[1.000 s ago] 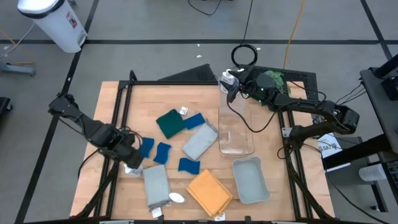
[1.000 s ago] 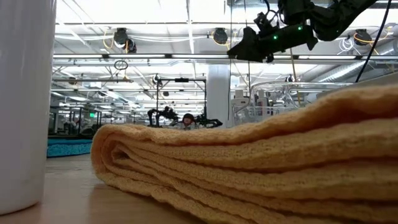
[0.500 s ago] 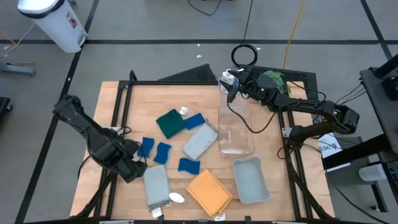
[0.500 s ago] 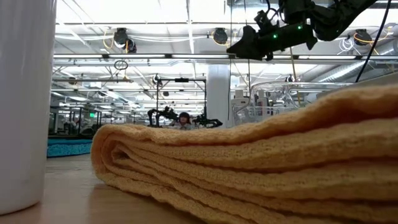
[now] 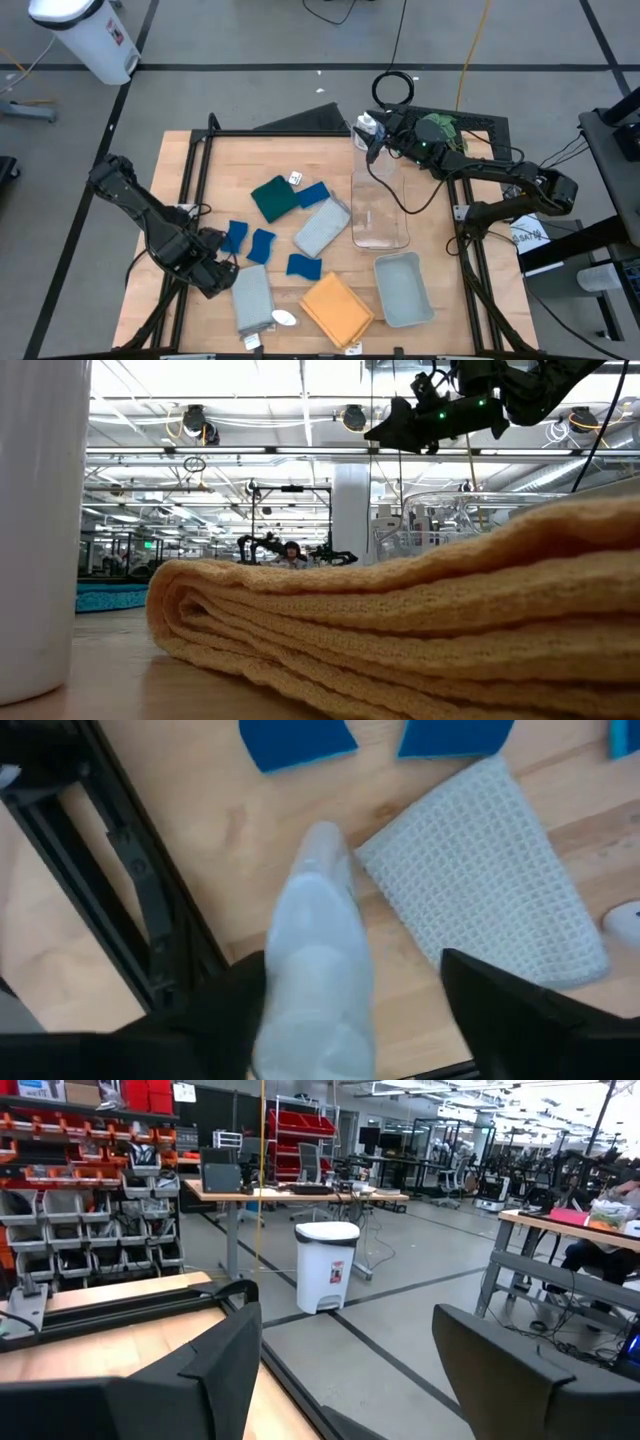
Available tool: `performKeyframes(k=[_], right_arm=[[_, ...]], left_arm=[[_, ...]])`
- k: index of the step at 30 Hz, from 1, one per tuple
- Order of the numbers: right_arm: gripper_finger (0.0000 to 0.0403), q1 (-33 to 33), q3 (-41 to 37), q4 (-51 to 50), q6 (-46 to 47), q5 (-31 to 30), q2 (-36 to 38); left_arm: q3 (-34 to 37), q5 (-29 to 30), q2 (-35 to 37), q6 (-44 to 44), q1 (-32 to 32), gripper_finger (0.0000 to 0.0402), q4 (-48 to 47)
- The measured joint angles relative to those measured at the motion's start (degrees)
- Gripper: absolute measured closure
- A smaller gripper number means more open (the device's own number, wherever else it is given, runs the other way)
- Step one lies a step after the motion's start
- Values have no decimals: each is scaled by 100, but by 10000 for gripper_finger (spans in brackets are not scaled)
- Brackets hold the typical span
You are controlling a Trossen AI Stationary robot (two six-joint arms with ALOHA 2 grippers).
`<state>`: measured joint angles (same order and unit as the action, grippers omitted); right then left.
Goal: Pick & Place Kitchen Items
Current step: Put the white plastic restorer bottle into the top transparent bin
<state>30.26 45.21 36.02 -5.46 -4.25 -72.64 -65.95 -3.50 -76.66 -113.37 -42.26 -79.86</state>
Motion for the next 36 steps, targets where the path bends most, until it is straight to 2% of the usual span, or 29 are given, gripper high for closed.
performKeyframes(k=[6,10,15,20,28,34,36], right_arm=[[138,0,0,139,-40,0,0],[138,0,0,201,-131,-2,0],[138,0,0,308,-145,0,0],[138,0,0,367,-145,15,0],[138,-7,0,427,3,1227,0],[138,-6,2,90,36,1402,0],[138,-4,2,-45,35,1676,0]], left_arm=[[38,-124,0,-250,-151,224,69],[116,-246,26,-392,-216,261,42],[-19,-129,-1,-165,-199,261,-55],[-514,125,13,341,2,261,-348],[-1404,647,9,1534,620,261,-607],[-1961,1072,-183,2893,1264,262,-865],[-2090,1273,-284,3471,1565,262,-865]])
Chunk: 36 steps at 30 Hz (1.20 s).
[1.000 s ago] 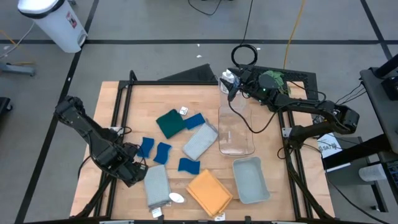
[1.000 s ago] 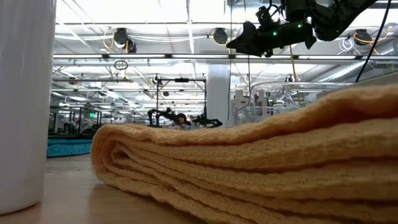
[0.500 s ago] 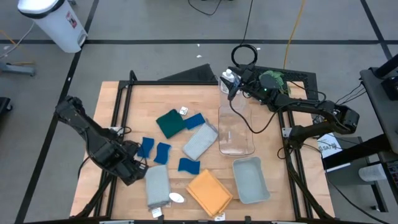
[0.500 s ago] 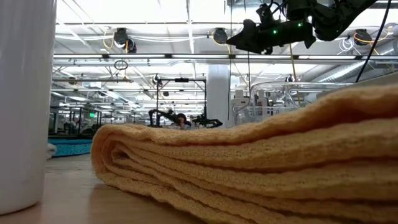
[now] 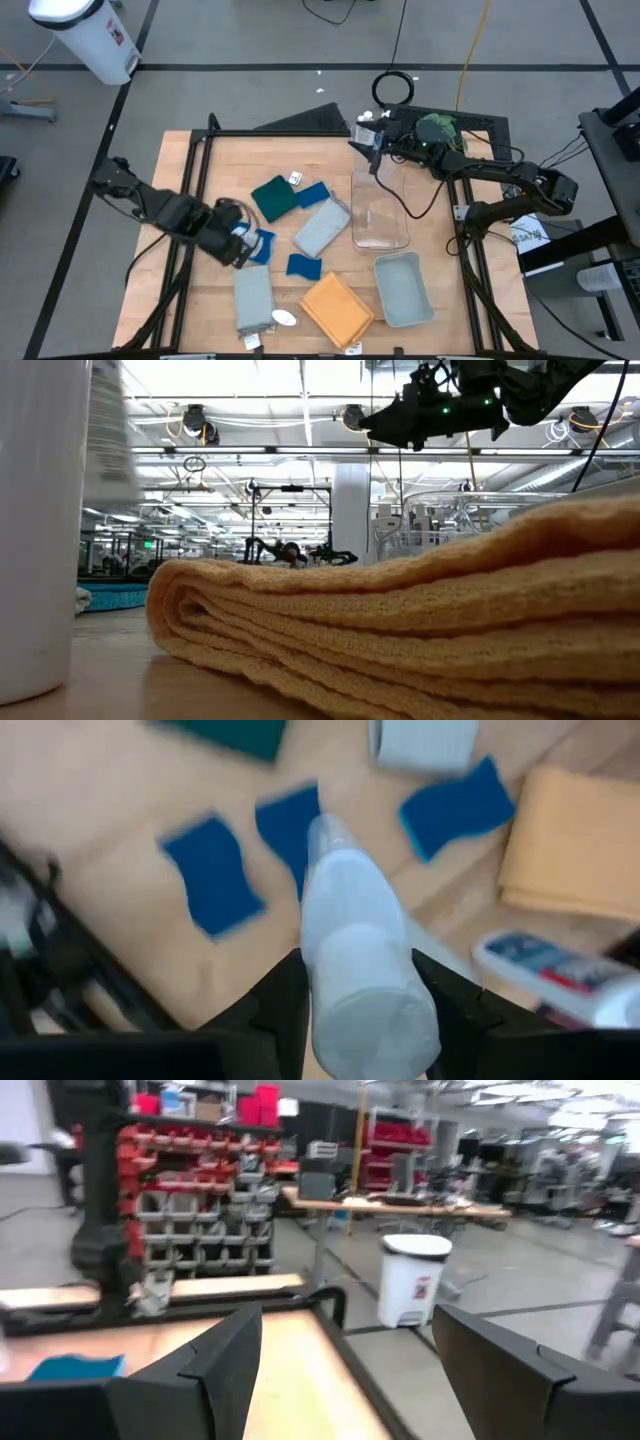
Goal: Pick & Place Kitchen Items
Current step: Put the white plastic restorer bottle into the top transparent bin
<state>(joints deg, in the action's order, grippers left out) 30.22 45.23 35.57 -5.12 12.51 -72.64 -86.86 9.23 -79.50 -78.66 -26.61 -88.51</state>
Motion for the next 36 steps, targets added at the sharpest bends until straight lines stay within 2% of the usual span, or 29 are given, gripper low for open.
performKeyframes(k=[3,9,16,20,24,29,36], right_arm=[[138,-91,0,-171,71,412,0],[138,-575,0,-649,-79,429,0],[138,-1391,0,-1122,-479,441,0],[138,-1785,0,-1165,-503,434,0],[138,-2025,0,-1104,-449,397,0],[138,-2230,1,-733,-286,-170,-348],[138,-2373,45,280,-46,-175,-1250]], left_arm=[[-152,73,-313,966,509,262,16],[-641,67,-1092,3087,1306,262,320],[-1893,349,-1861,5035,1744,262,417],[-2652,486,-2078,5670,1809,262,464],[-3106,552,-2142,6221,1802,262,595],[-3153,637,-2136,6735,1814,262,1051],[-3153,588,-2173,7216,1891,262,1373]])
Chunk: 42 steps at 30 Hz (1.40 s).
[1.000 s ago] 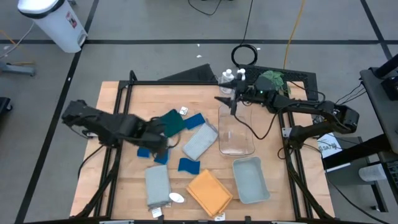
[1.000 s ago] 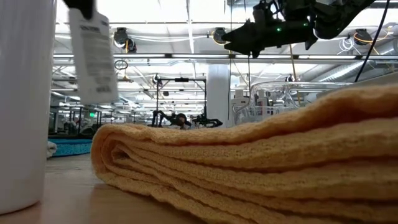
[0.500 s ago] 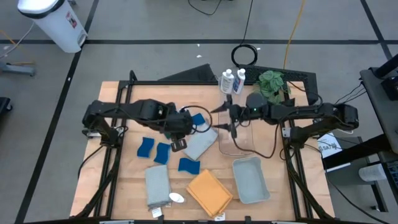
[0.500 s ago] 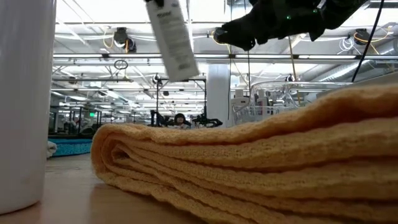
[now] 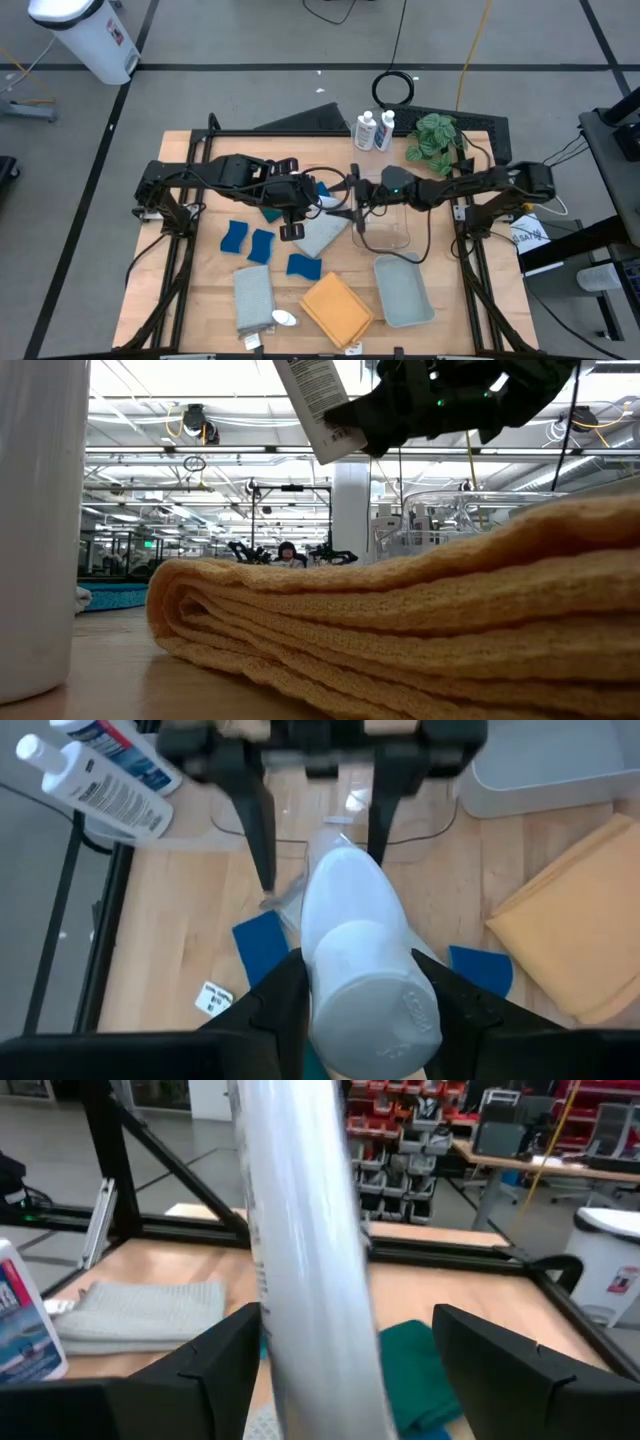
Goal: Pick & Place Kitchen Items
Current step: Put the white plastic restorer bottle into the top transparent bin
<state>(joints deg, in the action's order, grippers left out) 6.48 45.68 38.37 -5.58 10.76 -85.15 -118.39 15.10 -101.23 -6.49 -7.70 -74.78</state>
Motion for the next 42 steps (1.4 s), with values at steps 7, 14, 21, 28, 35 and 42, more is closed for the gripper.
performKeyframes(k=[7,14,21,28,35,42], right_arm=[[200,-23,250,-138,-36,-22,-282],[333,-25,257,-500,-209,-11,73],[333,-6,54,-848,-357,-30,783],[333,316,-617,-565,-418,-380,1733],[333,713,-1096,-453,-235,-328,2498],[333,791,-1349,-38,38,-326,2613]], left_arm=[[0,-3,7,15,109,262,32],[7,58,177,-29,120,201,216],[504,893,887,-57,-410,47,906],[3198,943,2213,682,-814,15,3623],[6959,208,4027,1937,117,40,8125],[9739,-905,4101,700,2061,35,12960]])
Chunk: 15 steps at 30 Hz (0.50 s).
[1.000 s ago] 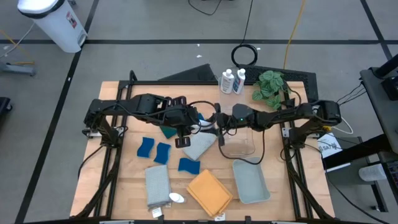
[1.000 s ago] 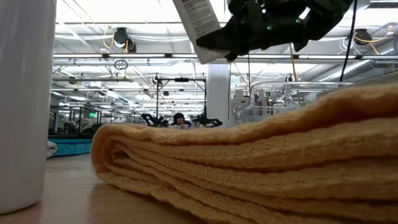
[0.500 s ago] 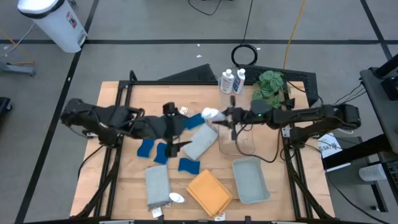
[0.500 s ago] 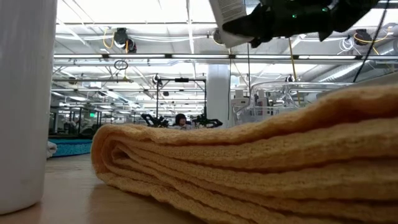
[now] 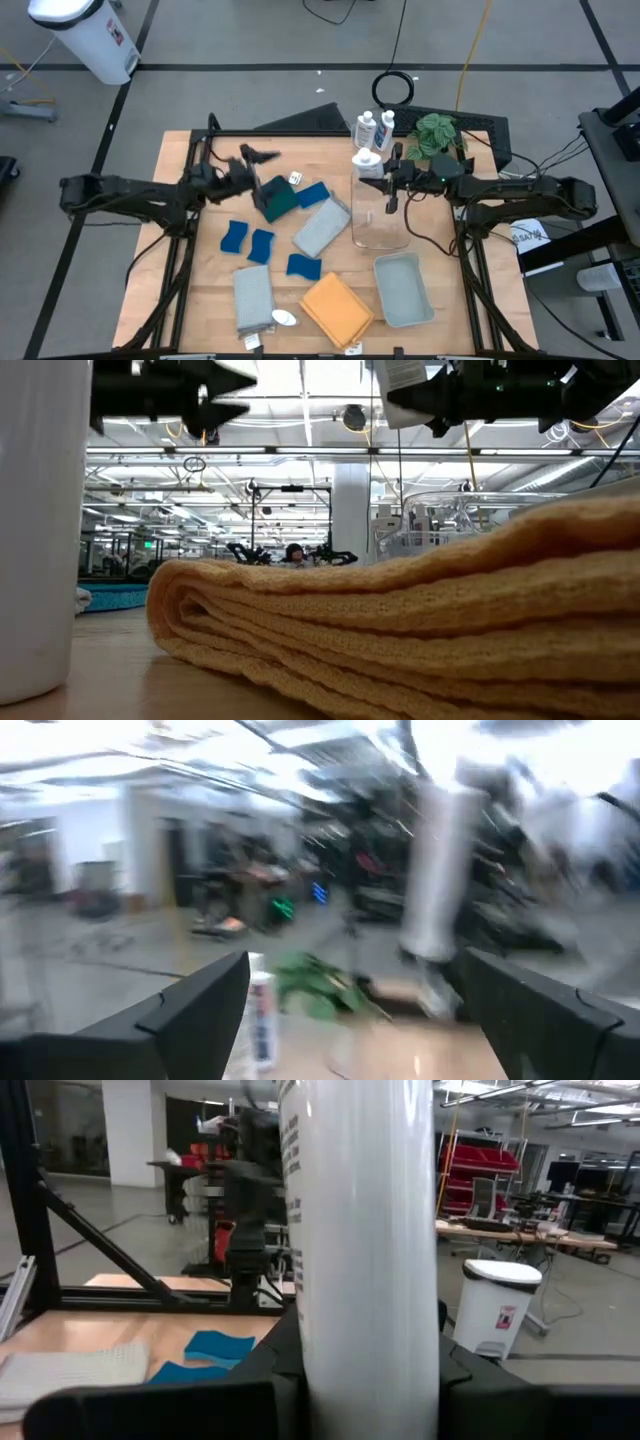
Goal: Pick & Place Kitchen Items
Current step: Put the white plastic restorer bottle into the top transparent bin
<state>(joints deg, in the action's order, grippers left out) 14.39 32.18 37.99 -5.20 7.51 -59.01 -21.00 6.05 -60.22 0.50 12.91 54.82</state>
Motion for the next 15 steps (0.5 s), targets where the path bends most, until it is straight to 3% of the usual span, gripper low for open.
performKeyframes(k=[4,8,11,13,15], right_arm=[[333,0,0,111,137,2,-90],[333,0,-2,258,410,2,-170],[333,-35,0,302,584,2,-307],[333,-79,0,361,671,1,-411],[333,-138,0,453,697,2,-537]], left_arm=[[287,22,-260,-682,669,30,433],[282,384,-323,-782,913,34,10],[291,608,-352,-1419,957,36,-149],[285,350,-443,-1598,973,36,-12],[216,-292,-568,-1502,952,36,44]])
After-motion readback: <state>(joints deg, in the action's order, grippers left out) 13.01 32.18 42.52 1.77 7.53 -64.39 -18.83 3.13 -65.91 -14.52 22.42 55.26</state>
